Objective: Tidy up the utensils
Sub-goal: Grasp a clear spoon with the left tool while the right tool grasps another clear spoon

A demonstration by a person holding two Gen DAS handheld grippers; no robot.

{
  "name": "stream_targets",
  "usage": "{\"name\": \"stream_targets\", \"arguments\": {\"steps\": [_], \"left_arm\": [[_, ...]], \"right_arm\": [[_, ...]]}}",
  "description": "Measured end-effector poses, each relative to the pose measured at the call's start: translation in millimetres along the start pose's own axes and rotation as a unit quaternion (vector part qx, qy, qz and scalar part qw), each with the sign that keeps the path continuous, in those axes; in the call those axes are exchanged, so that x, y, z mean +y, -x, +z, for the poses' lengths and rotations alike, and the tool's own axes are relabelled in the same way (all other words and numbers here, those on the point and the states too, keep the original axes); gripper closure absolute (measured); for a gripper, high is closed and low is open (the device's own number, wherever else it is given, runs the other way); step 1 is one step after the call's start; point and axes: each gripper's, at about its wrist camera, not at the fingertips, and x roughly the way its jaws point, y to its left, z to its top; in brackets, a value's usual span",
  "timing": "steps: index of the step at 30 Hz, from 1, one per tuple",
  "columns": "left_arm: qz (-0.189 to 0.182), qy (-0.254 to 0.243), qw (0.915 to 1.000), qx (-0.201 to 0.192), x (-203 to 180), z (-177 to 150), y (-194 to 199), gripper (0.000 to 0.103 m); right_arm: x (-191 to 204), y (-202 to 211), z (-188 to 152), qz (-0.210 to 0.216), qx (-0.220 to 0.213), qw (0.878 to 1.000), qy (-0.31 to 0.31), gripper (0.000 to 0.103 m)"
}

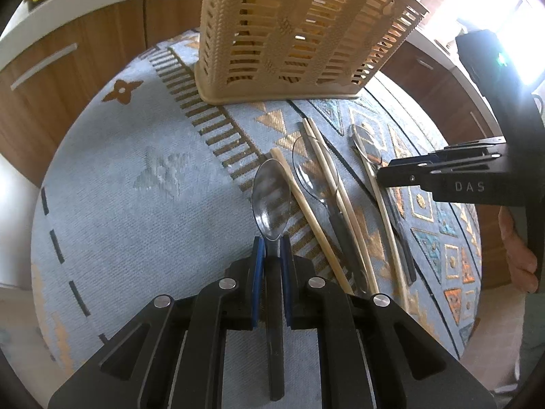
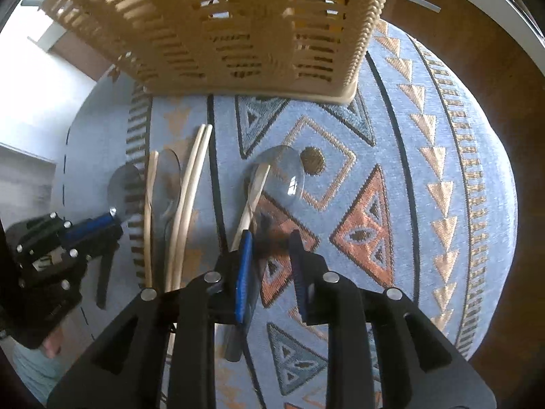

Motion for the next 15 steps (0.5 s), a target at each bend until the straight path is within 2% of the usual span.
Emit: {"name": "stream_targets", "arguments": {"steps": [8, 10, 11, 15], "left_arm": [[0.036, -0.041, 0.9975, 0.044, -15.4, 10.8, -5.8, 0.093], [0.039, -0.051, 0.9964, 0.055, -19.8, 13.2, -7.4, 0.088], [0.038, -0.053, 0.9961, 0.060, -21.4, 14.5, -7.8, 0.085], [0.033, -0.058, 0.9951, 0.073, -26.2, 16.7, -8.9, 0.077]], "right_arm": [[23.0, -5.8, 9.8, -0.041, 0.013, 0.999, 0.032, 0.083], [28.1, -5.8, 7.5, -0.046, 0.005, 0.998, 0.035, 0.086], [28.7, -5.5, 6.2, -0.048, 0.000, 0.998, 0.037, 0.091], [23.1, -5.8, -1.7, -0.025, -0.009, 0.999, 0.029, 0.091]]}}
